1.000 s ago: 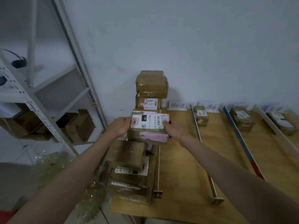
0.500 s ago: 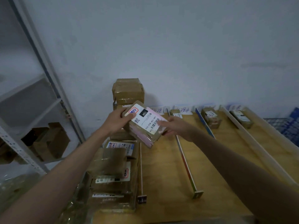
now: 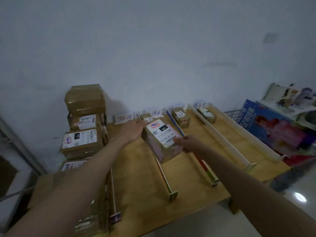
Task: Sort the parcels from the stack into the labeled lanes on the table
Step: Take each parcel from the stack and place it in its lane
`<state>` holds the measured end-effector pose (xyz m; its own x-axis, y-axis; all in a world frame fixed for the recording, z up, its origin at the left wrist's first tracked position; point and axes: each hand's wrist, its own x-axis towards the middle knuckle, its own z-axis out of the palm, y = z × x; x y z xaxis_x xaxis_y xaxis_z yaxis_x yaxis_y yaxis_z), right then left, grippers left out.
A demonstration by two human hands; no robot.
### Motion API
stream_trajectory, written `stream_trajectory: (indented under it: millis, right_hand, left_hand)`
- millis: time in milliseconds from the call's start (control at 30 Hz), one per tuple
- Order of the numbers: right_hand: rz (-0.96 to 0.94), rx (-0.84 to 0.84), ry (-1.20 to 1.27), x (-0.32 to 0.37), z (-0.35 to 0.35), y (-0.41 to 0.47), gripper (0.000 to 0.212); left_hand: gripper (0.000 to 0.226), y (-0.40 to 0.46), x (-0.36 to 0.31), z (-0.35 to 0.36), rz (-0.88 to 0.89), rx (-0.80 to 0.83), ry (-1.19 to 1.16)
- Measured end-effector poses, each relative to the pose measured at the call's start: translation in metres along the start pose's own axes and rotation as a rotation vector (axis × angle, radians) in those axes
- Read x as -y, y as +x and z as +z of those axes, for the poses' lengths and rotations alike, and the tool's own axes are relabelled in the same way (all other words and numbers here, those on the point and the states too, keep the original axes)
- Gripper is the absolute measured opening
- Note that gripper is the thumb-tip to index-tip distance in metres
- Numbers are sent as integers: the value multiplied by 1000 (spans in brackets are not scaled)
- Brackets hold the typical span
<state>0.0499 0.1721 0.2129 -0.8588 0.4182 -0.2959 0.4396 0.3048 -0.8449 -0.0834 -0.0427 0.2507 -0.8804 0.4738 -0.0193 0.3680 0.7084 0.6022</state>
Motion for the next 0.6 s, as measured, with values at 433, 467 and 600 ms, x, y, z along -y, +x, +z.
stream_trajectory:
  millis: [433, 467, 600]
  right_hand:
    - [165, -335, 71, -141, -166, 24, 43]
    - [166, -341, 79, -150, -180, 27, 39]
    - [180, -372, 51, -188, -235, 49, 43]
  left_hand:
    - [61, 34, -112, 175, 111, 122, 396]
    - [61, 39, -124, 190, 113, 118, 418]
    - [59, 57, -166, 242, 106, 111, 461]
